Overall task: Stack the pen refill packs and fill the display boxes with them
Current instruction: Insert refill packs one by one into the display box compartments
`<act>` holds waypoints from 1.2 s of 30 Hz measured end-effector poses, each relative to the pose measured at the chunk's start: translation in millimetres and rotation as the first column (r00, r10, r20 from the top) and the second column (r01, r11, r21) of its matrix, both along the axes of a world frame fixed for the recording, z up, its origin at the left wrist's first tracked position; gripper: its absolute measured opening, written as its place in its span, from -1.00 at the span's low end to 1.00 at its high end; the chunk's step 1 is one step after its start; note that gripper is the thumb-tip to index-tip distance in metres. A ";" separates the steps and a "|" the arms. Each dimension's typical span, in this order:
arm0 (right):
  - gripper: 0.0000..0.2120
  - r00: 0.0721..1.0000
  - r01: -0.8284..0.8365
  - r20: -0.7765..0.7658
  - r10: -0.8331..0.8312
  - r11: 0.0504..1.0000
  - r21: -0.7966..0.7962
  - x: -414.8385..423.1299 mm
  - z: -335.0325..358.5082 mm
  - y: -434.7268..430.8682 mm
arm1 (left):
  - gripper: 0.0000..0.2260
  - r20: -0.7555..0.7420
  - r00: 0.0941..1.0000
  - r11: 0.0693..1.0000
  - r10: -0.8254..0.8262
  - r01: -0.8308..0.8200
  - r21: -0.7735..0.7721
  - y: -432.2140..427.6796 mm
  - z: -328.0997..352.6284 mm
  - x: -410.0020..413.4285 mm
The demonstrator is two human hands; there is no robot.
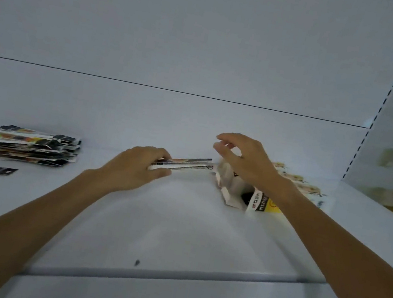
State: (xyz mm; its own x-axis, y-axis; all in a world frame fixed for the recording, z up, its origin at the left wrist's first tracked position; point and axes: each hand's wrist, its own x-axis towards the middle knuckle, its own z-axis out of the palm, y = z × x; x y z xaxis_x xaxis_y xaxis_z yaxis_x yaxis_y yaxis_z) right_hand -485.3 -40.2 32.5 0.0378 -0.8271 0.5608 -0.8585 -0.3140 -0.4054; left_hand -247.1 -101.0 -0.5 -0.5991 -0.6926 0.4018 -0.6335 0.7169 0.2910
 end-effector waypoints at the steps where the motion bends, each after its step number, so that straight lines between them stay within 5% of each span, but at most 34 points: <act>1: -0.66 1.000 0.029 -0.006 -0.029 0.999 -0.021 -22.3 3.2 5.5 | -0.77 -0.029 1.000 1.000 0.007 -0.006 0.027 4.1 -2.1 -10.8; 7: -0.68 0.959 0.247 -0.155 -0.238 0.968 0.039 -132.6 -12.3 25.1 | -0.81 -0.050 0.998 0.998 0.032 -0.029 0.047 28.5 -8.1 -42.7; 10: -0.70 0.949 0.312 -0.058 -0.309 0.948 0.066 -155.3 -29.8 29.0 | -0.81 -0.006 0.999 0.998 0.046 -0.045 0.045 34.1 -13.0 -49.7; 18: -0.82 0.951 0.302 -0.034 -0.306 0.949 -0.096 -151.2 -41.2 29.3 | -0.79 0.102 0.993 0.996 0.063 -0.069 0.056 41.4 -20.9 -71.7; 36: -0.83 0.936 0.320 -0.113 -0.332 0.941 -0.111 -154.7 -43.9 29.1 | -0.75 0.091 0.977 0.971 0.191 -0.201 0.128 49.7 -20.5 -86.9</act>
